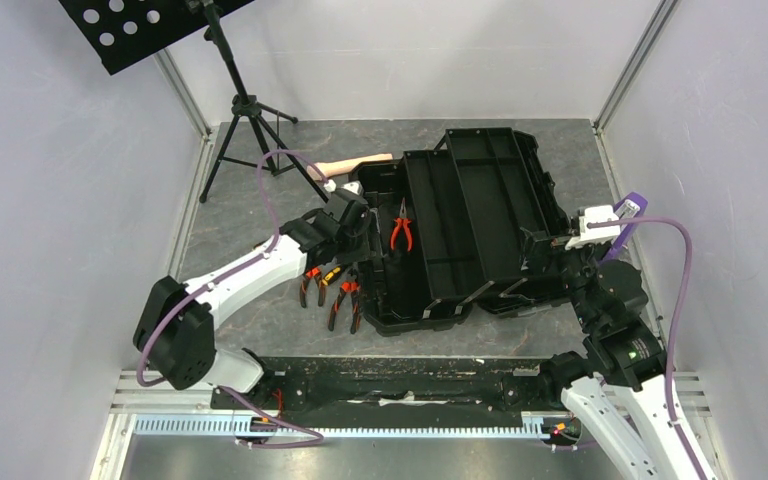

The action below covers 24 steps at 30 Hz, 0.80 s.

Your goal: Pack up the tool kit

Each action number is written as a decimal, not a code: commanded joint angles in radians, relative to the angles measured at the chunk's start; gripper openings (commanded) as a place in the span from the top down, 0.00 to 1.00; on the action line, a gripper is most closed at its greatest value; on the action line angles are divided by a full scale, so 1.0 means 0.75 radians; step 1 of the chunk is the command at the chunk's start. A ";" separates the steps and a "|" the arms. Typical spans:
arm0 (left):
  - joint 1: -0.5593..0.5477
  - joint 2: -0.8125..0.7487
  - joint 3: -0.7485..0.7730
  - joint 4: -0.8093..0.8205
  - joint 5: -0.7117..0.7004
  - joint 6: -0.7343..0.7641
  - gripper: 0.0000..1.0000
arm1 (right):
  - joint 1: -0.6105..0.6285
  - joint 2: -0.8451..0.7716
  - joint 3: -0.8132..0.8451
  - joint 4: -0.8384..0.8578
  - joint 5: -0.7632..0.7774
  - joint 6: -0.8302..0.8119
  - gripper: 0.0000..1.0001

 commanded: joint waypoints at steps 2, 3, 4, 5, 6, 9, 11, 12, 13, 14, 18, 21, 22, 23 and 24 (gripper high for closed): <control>-0.007 0.074 0.097 0.193 0.045 -0.067 0.41 | 0.009 -0.027 -0.021 0.011 0.000 0.010 0.02; -0.007 0.089 0.115 0.209 0.051 -0.078 0.45 | 0.009 -0.030 -0.024 0.010 0.005 0.008 0.02; -0.007 0.109 0.131 0.230 0.057 -0.091 0.48 | 0.009 -0.031 -0.027 0.012 0.011 0.006 0.02; -0.007 0.130 0.150 0.248 0.061 -0.110 0.52 | 0.009 -0.035 -0.029 0.011 0.015 0.004 0.02; -0.007 0.148 0.165 0.272 0.065 -0.131 0.55 | 0.009 -0.035 -0.031 0.011 0.022 0.002 0.02; -0.010 0.215 0.212 0.355 0.081 -0.188 0.59 | 0.009 -0.035 -0.036 0.011 0.028 0.000 0.02; -0.009 0.266 0.253 0.390 0.072 -0.200 0.60 | 0.009 -0.037 -0.041 0.012 0.032 0.000 0.02; -0.009 0.292 0.278 0.394 0.053 -0.200 0.60 | 0.009 -0.041 -0.043 0.012 0.033 -0.002 0.02; -0.008 0.315 0.298 0.399 0.046 -0.201 0.60 | 0.009 -0.042 -0.045 0.009 0.035 -0.006 0.02; -0.007 0.340 0.324 0.405 0.037 -0.200 0.60 | 0.009 -0.046 -0.046 0.010 0.039 -0.010 0.02; -0.005 0.439 0.401 0.397 0.017 -0.192 0.60 | 0.008 -0.047 -0.046 -0.002 0.055 -0.026 0.02; 0.006 0.478 0.426 0.394 0.018 -0.183 0.52 | 0.009 -0.048 -0.042 -0.003 0.060 -0.036 0.02; 0.011 0.480 0.430 0.388 0.016 -0.173 0.46 | 0.009 -0.048 -0.040 -0.004 0.058 -0.038 0.02; 0.018 0.471 0.431 0.376 0.016 -0.161 0.41 | 0.009 -0.048 -0.035 -0.003 0.057 -0.039 0.02; 0.023 0.454 0.431 0.362 0.008 -0.145 0.34 | 0.008 -0.047 -0.030 -0.003 0.055 -0.042 0.02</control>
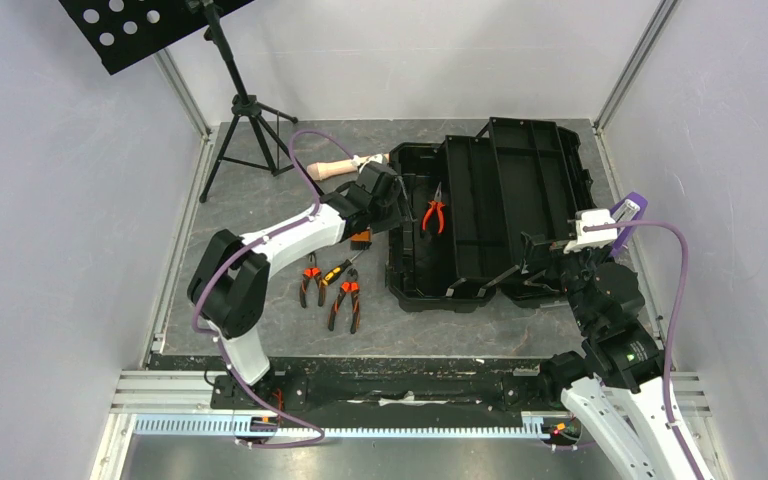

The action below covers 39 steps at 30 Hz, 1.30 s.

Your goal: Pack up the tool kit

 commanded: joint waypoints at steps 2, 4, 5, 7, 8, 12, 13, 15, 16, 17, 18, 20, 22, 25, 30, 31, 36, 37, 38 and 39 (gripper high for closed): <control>0.025 -0.075 0.067 0.074 -0.019 0.037 0.25 | 0.009 -0.006 0.025 0.018 0.008 -0.032 0.02; 0.039 -0.154 0.058 0.010 -0.066 0.106 0.19 | 0.008 -0.002 0.036 0.018 -0.004 -0.037 0.02; 0.041 -0.201 0.054 -0.038 -0.098 0.153 0.17 | 0.009 0.000 0.040 0.019 -0.011 -0.039 0.02; 0.041 -0.288 0.042 -0.148 -0.153 0.236 0.15 | 0.009 0.005 0.045 0.021 -0.019 -0.038 0.02; 0.040 -0.334 0.031 -0.210 -0.175 0.273 0.15 | 0.009 0.007 0.047 0.023 -0.019 -0.037 0.02; 0.030 -0.494 -0.099 -0.406 -0.237 0.307 0.16 | 0.009 -0.002 0.043 0.048 -0.023 -0.029 0.02; 0.021 -0.543 -0.153 -0.442 -0.249 0.300 0.17 | 0.009 -0.004 0.039 0.052 -0.023 -0.026 0.02; 0.006 -0.627 -0.248 -0.494 -0.258 0.278 0.18 | 0.009 -0.010 0.032 0.060 -0.022 -0.022 0.02; -0.002 -0.666 -0.286 -0.525 -0.257 0.266 0.20 | 0.009 -0.010 0.029 0.061 -0.025 -0.020 0.02; -0.013 -0.693 -0.331 -0.550 -0.256 0.256 0.21 | 0.009 -0.012 0.024 0.063 -0.027 -0.017 0.02; -0.024 -0.718 -0.373 -0.579 -0.258 0.244 0.22 | 0.010 -0.012 0.019 0.064 -0.028 -0.016 0.02; -0.040 -0.749 -0.454 -0.610 -0.264 0.221 0.24 | 0.009 -0.012 0.010 0.067 -0.033 -0.013 0.02; -0.046 -0.762 -0.533 -0.610 -0.238 0.192 0.28 | 0.009 -0.013 0.004 0.070 -0.035 -0.009 0.02; -0.072 -0.744 -0.601 -0.597 -0.219 0.158 0.33 | 0.009 -0.011 0.004 0.075 -0.035 -0.007 0.02; -0.083 -0.644 -0.639 -0.575 -0.220 0.164 0.38 | 0.009 -0.026 0.000 0.075 -0.020 -0.004 0.02; -0.083 -0.620 -0.645 -0.560 -0.206 0.166 0.39 | 0.009 -0.029 0.001 0.074 -0.014 -0.005 0.02; -0.093 -0.512 -0.691 -0.486 -0.132 0.163 0.46 | 0.009 -0.052 0.009 0.073 0.038 -0.008 0.02; -0.095 -0.485 -0.697 -0.475 -0.128 0.164 0.48 | 0.008 -0.058 0.010 0.076 0.048 -0.009 0.02; -0.095 -0.467 -0.705 -0.468 -0.127 0.164 0.49 | 0.009 -0.062 0.010 0.080 0.063 -0.010 0.02; -0.096 -0.450 -0.710 -0.459 -0.127 0.163 0.51 | 0.009 -0.070 0.010 0.084 0.073 -0.011 0.02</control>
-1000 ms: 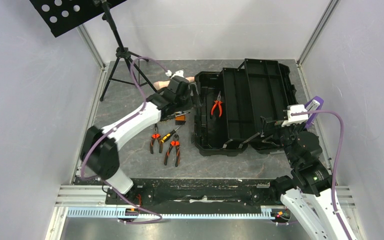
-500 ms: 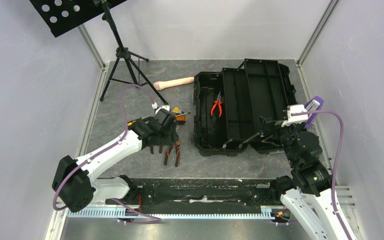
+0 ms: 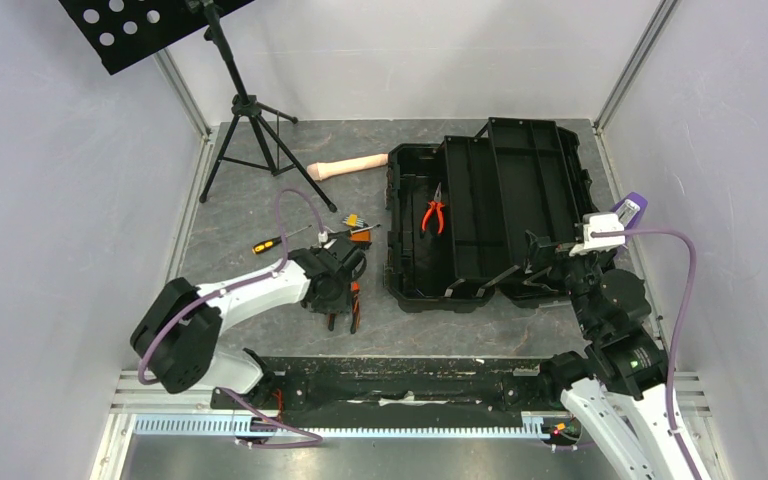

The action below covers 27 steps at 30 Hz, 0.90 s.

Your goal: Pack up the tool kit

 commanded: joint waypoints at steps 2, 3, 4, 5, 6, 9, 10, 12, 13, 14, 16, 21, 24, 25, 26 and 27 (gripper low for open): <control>-0.011 0.075 -0.035 0.089 0.041 -0.045 0.58 | 0.009 -0.038 0.008 0.080 0.086 0.002 0.02; -0.011 0.075 -0.037 0.092 0.042 -0.047 0.63 | 0.009 -0.047 0.007 0.085 0.092 0.001 0.02; -0.012 0.072 -0.034 0.091 0.042 -0.045 0.67 | 0.009 -0.050 0.006 0.089 0.100 -0.001 0.02; -0.015 0.061 -0.033 0.090 0.042 -0.046 0.73 | 0.009 -0.055 0.004 0.092 0.107 -0.002 0.02; -0.018 0.046 -0.030 0.091 0.042 -0.042 0.77 | 0.009 -0.060 0.002 0.093 0.117 -0.003 0.02; -0.030 -0.025 -0.012 0.077 0.033 -0.034 0.88 | 0.008 -0.066 -0.004 0.096 0.131 -0.004 0.02; -0.034 -0.051 -0.004 0.065 0.024 -0.033 0.90 | 0.009 -0.067 -0.006 0.099 0.134 -0.002 0.02; -0.040 -0.099 0.023 0.036 -0.004 -0.032 0.95 | 0.009 -0.070 -0.010 0.104 0.138 -0.002 0.02; -0.044 -0.126 0.034 0.022 -0.017 -0.031 0.97 | 0.008 -0.071 -0.012 0.107 0.140 0.000 0.02; -0.046 -0.151 0.049 0.008 -0.032 -0.031 0.98 | 0.008 -0.072 -0.015 0.110 0.143 0.000 0.02; -0.055 -0.206 0.080 -0.006 -0.064 -0.026 0.98 | 0.009 -0.079 -0.021 0.115 0.147 0.000 0.02; -0.065 -0.292 0.196 -0.056 -0.165 0.067 0.98 | 0.008 -0.093 -0.027 0.117 0.165 0.000 0.02; -0.078 -0.288 0.319 -0.107 -0.234 0.135 0.98 | 0.009 -0.109 -0.029 0.123 0.192 -0.005 0.02; -0.091 -0.277 0.360 -0.117 -0.248 0.149 0.98 | 0.008 -0.116 -0.029 0.123 0.199 -0.006 0.02; -0.111 -0.257 0.419 -0.127 -0.269 0.168 0.98 | 0.010 -0.123 -0.031 0.124 0.205 -0.006 0.02; -0.131 -0.235 0.464 -0.135 -0.289 0.173 0.98 | 0.009 -0.127 -0.033 0.124 0.209 -0.004 0.02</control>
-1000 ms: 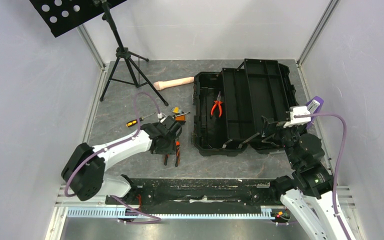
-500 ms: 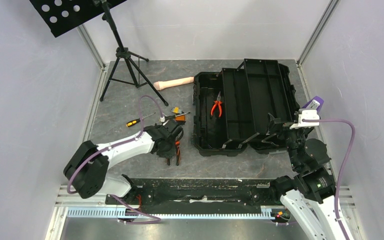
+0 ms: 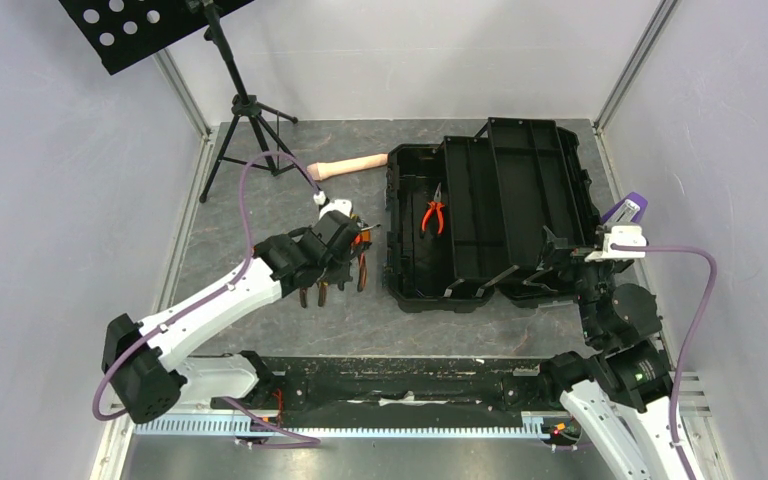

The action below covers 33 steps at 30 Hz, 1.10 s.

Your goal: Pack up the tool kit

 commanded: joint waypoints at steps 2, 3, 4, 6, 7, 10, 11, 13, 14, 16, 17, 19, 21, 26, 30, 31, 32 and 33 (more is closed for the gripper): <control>-0.102 0.080 0.299 -0.011 -0.167 0.111 0.98 | 0.009 -0.040 -0.018 0.065 0.057 0.002 0.02; -0.125 0.124 0.341 -0.012 -0.175 0.110 0.98 | 0.009 -0.044 -0.022 0.066 0.057 0.003 0.02; -0.142 0.164 0.393 -0.011 -0.185 0.108 0.98 | 0.009 -0.049 -0.025 0.067 0.059 0.003 0.02; -0.176 0.272 0.483 -0.011 -0.205 0.106 0.98 | 0.009 -0.054 -0.025 0.066 0.057 0.003 0.02; -0.184 0.317 0.528 -0.013 -0.209 0.109 0.98 | 0.009 -0.057 -0.023 0.064 0.056 0.002 0.02; -0.201 0.468 0.666 -0.046 -0.217 0.101 0.98 | 0.009 -0.071 -0.014 0.053 0.066 -0.005 0.02; -0.204 0.517 0.698 -0.049 -0.217 0.104 0.98 | 0.009 -0.076 -0.013 0.049 0.069 -0.007 0.02; -0.211 0.601 0.766 -0.048 -0.201 0.106 0.98 | 0.009 -0.087 -0.014 0.042 0.081 -0.009 0.02; -0.217 0.632 0.800 -0.049 -0.189 0.119 0.98 | 0.009 -0.093 -0.017 0.042 0.086 -0.011 0.02; -0.235 0.696 0.853 -0.048 -0.173 0.132 0.98 | 0.009 -0.097 -0.019 0.038 0.093 -0.011 0.02; -0.242 0.726 0.874 -0.047 -0.165 0.137 0.98 | 0.010 -0.101 -0.021 0.038 0.097 -0.011 0.02; -0.251 0.786 0.912 -0.048 -0.144 0.141 0.98 | 0.009 -0.101 -0.020 0.036 0.099 -0.013 0.02; -0.254 0.833 0.941 -0.046 -0.110 0.132 0.98 | 0.009 -0.101 -0.019 0.035 0.100 -0.015 0.02; -0.263 0.911 0.972 0.004 -0.029 0.113 0.97 | 0.009 -0.099 -0.021 0.033 0.102 -0.018 0.02; -0.263 0.972 0.976 0.028 0.008 0.073 0.97 | 0.010 -0.093 -0.024 0.031 0.098 -0.012 0.02; -0.264 0.986 0.973 0.035 0.006 0.054 0.96 | 0.008 -0.094 -0.024 0.031 0.097 -0.012 0.02; -0.264 0.993 0.963 0.047 0.006 0.027 0.96 | 0.009 -0.094 -0.025 0.032 0.098 -0.009 0.02; -0.263 1.000 0.953 0.070 0.006 -0.006 0.96 | 0.010 -0.094 -0.025 0.028 0.097 -0.009 0.02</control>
